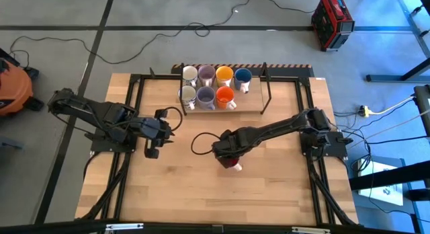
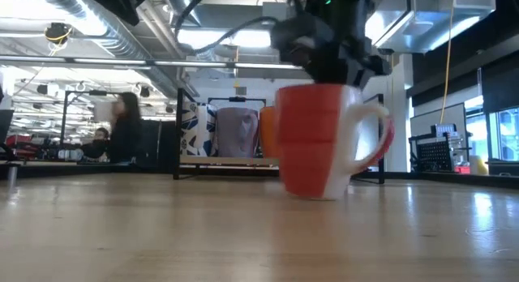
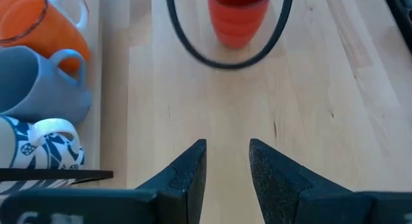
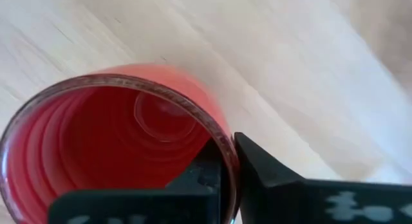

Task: Place coffee mugs
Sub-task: Put the red mug on the shelf

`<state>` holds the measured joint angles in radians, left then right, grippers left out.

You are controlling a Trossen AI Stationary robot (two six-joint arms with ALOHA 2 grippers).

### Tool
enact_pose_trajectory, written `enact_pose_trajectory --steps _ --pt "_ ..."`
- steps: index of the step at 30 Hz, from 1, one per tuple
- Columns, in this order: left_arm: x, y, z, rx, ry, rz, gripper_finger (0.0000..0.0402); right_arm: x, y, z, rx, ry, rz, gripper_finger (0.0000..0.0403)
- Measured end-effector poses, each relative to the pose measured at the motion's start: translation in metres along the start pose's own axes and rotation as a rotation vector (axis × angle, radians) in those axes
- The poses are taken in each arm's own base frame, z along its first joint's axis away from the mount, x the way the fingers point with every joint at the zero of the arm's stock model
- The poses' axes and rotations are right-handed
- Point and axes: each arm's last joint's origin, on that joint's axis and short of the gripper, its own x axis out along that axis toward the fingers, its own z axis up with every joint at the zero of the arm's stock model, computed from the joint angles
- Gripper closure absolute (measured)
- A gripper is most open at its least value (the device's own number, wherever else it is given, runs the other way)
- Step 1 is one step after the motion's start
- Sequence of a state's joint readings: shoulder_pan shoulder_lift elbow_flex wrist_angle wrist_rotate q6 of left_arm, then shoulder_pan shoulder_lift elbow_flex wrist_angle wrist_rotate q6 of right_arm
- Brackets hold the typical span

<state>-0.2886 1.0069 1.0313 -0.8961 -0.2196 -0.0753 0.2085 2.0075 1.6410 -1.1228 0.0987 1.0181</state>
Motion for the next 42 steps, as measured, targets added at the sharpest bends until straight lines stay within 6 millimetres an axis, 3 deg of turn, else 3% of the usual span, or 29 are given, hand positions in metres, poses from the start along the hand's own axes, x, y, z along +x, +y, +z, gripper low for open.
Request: enact_pose_trajectory --steps 5,12,17,33,42 --pt "0.000 0.000 0.000 -0.010 -0.001 0.004 0.0290 -0.031 -0.019 0.001 -0.010 -0.042 -0.026 0.0394" --pt "0.000 0.000 0.000 -0.027 -0.003 0.014 0.0290 -0.084 -0.080 0.017 0.090 -0.146 -0.115 0.0397" --pt "0.000 0.002 0.002 -0.033 -0.023 0.057 0.0290 -0.107 -0.115 0.033 0.154 -0.236 -0.129 0.0399" --pt "0.000 0.002 0.003 -0.039 -0.035 0.057 0.0290 -0.103 -0.189 0.091 0.231 -0.281 -0.231 0.0400" --pt "0.000 0.002 0.003 -0.039 -0.036 0.057 0.0290 -0.084 -0.202 0.109 0.227 -0.191 -0.220 0.0399"
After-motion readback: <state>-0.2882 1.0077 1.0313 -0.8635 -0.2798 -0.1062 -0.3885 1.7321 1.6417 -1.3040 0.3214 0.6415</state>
